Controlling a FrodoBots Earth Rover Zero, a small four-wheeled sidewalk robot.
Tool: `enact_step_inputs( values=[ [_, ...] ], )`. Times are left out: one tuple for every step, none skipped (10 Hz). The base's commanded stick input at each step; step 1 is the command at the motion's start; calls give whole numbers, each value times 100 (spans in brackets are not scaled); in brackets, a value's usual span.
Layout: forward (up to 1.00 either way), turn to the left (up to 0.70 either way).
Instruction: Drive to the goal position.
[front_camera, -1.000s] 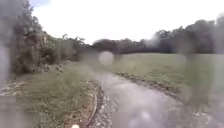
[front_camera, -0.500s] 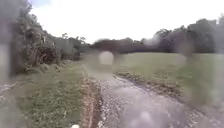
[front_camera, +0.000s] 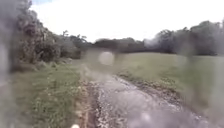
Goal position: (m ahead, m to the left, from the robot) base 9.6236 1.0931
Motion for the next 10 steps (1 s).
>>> enact_step_inputs(
  values=[
    [70,0],
    [70,0],
    [70,0],
    [70,0],
    [70,0],
    [70,0],
    [70,0],
    [70,0],
    [70,0],
    [70,0]
  ],
)
